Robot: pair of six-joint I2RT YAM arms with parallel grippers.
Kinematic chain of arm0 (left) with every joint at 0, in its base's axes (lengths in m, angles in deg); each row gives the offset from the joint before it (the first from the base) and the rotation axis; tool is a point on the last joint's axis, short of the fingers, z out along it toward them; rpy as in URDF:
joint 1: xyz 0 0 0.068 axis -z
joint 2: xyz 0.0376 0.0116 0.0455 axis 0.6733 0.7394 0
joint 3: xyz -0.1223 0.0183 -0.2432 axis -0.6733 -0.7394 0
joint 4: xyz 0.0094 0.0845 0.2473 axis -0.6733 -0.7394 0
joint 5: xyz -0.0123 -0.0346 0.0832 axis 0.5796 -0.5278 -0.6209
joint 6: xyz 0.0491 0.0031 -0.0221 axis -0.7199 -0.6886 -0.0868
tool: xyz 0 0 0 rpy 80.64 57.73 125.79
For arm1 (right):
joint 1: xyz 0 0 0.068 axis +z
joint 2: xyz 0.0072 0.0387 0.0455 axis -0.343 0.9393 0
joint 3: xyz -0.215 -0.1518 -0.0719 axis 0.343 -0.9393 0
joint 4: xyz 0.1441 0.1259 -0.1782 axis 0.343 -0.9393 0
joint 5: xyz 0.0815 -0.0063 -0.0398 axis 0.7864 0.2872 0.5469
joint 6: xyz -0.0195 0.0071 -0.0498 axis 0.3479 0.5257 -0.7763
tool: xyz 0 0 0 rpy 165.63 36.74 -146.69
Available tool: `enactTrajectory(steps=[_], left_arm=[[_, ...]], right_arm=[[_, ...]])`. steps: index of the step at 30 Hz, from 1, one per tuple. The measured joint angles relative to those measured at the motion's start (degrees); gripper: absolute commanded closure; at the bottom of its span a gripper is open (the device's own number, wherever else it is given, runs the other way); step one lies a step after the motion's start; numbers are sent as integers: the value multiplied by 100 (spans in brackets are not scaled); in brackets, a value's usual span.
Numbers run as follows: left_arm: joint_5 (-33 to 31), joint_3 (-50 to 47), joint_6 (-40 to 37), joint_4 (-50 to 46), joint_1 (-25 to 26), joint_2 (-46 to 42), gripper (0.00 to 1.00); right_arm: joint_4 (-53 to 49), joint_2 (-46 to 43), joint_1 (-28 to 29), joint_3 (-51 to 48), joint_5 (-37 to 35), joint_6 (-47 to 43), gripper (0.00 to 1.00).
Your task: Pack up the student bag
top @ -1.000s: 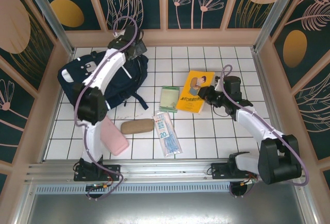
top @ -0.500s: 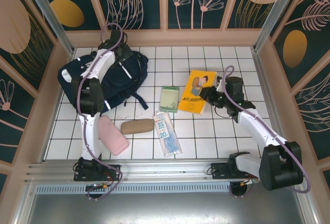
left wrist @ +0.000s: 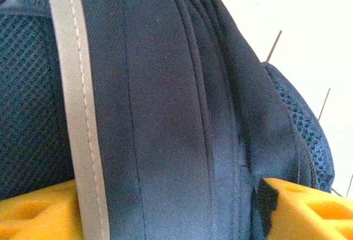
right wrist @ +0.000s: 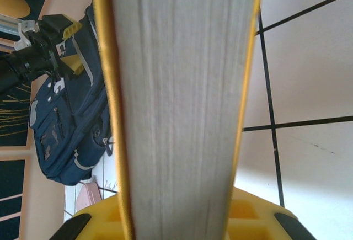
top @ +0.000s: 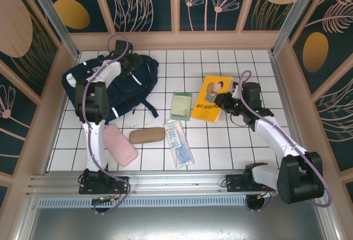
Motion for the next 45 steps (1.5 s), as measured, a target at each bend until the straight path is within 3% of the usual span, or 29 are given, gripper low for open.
enactTrajectory(steps=[6, 11, 20, 23, 30, 36, 41, 45], left_arm=[[796, -306, 107, 793, -260, 0, 99], [1309, -61, -181, 870, -367, 13, 100], [1779, 2697, -870, -466, -286, 562, 100], [1989, 3075, -1012, -557, -105, 566, 100], [2549, 3106, -1285, -981, 389, 509, 100], [3244, 2658, -1283, -1016, 393, -223, 100], [3877, 2098, -1255, -907, 332, -927, 100], [4360, 1547, -1322, -807, 387, -1274, 100]], right_arm=[[-28, 0, 0, 0, 0, 0, 100], [-304, -116, 0, 0, -140, 0, 100], [-723, -483, -11, 7, -929, 7, 100], [-857, -503, -11, 22, -1176, 26, 100], [-1252, -804, -11, 127, -1840, 55, 100], [-1432, -1279, -11, 267, -2227, 48, 100], [-1502, -1436, -13, 662, -1985, -79, 100], [-1458, -1349, -22, 1064, -1300, -105, 100]])
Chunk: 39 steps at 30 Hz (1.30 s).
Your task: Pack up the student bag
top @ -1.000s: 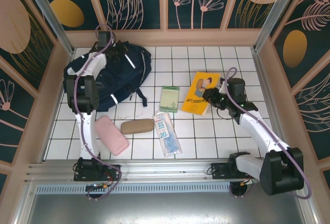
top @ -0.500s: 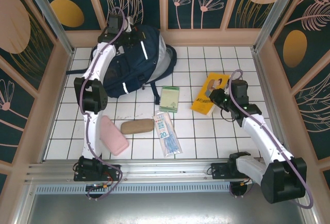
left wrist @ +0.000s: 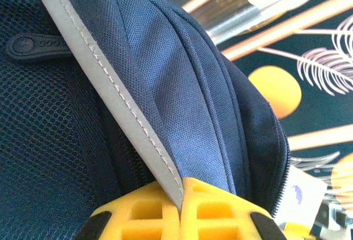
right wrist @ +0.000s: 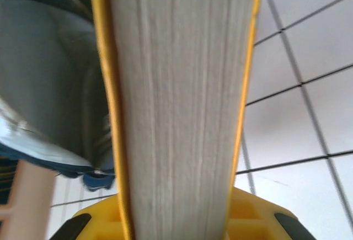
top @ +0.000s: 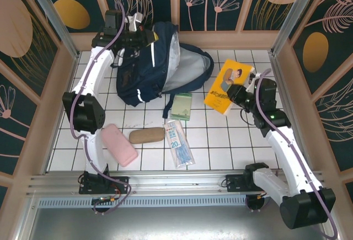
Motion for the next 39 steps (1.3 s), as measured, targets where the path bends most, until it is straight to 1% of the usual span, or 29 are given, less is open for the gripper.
enactTrajectory(steps=[5, 9, 12, 15, 19, 25, 29, 33, 35, 37, 38, 39], left_arm=[[592, -627, 28, 234, 87, -197, 100], [942, -920, 208, 570, 105, -297, 100], [1067, -1143, 334, 791, 94, -446, 100], [1154, -1257, 424, 997, 72, -531, 100], [1209, -1338, 520, 1174, 68, -549, 100], [1272, -1351, 610, 1215, 68, -549, 100], [1309, -1351, 654, 1261, 68, -549, 100], [1327, -1349, 680, 1294, 68, -531, 100], [1340, -1349, 710, 1338, 68, -494, 100], [1351, -1333, 721, 1392, 68, -431, 100], [1360, -1325, 723, 1432, 68, -387, 100], [1366, -1309, 730, 1464, 68, -339, 100]], right_arm=[[527, 313, 0, 138, 815, 173, 100], [833, 1054, 33, 350, 1327, 474, 100], [1217, 1650, 184, 407, 1397, 837, 100], [1657, 2142, 455, 417, 1423, 1252, 100], [2376, 3058, 863, 730, 1482, 1788, 100], [3038, 4614, 1320, 1934, 1523, 2133, 100], [3397, 5410, 1504, 2559, 1722, 2260, 100], [3536, 6207, 1644, 3126, 1939, 2426, 100], [3567, 6583, 1720, 3388, 1956, 2520, 96], [3519, 7010, 1808, 3777, 1947, 2579, 94], [3473, 7263, 1860, 4052, 1947, 2601, 92], [3432, 7503, 1906, 4336, 1943, 2612, 87]])
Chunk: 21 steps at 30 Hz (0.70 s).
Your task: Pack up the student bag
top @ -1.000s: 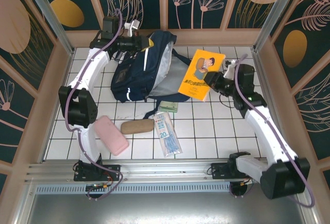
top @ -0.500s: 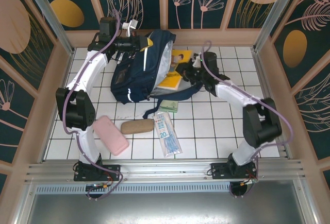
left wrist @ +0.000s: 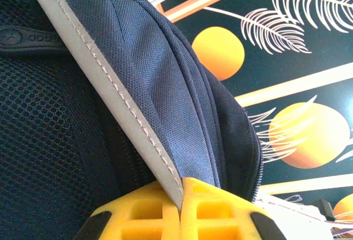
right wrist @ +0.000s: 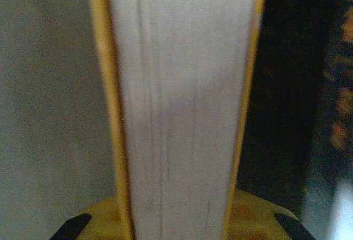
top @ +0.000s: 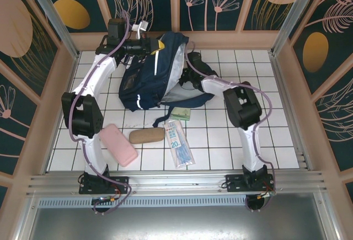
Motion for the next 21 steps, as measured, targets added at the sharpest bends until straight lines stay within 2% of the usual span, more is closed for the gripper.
enactTrajectory(steps=[5, 9, 14, 21], left_arm=[[-28, 70, 59, 50, -11, 160, 100], [-35, 101, 142, 90, -59, 186, 100], [-55, 129, 245, 111, -133, 192, 100], [-144, 129, 442, 313, -358, 192, 100]], right_arm=[[-402, 1014, 223, 1506, -9, 39, 54], [-651, 940, 293, 1637, -203, -188, 38], [-658, 402, 205, 975, -326, -492, 29], [-557, -564, -247, 35, -186, -992, 28]])
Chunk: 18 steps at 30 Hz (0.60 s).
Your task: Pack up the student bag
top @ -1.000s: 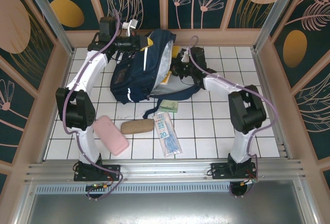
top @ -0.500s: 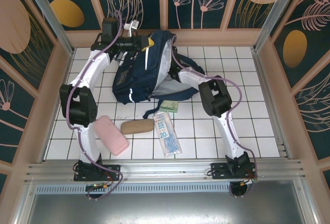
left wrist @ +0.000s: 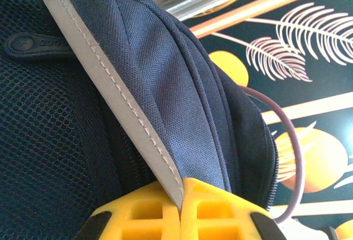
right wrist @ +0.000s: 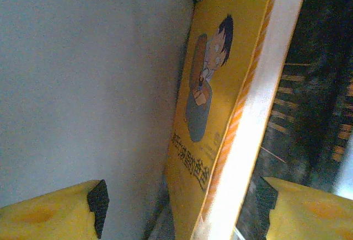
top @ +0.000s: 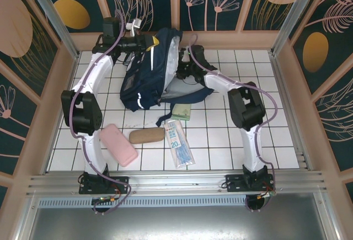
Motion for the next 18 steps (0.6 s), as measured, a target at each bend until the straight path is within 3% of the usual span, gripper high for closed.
enactTrajectory(steps=[9, 18], left_arm=[[-501, -116, 350, 398, -328, -2, 100], [-1808, 0, 76, -9, -538, 11, 100]], right_arm=[[-544, -813, -507, -400, -190, -651, 36], [-1158, -2203, -503, -1263, -1130, -1274, 38]])
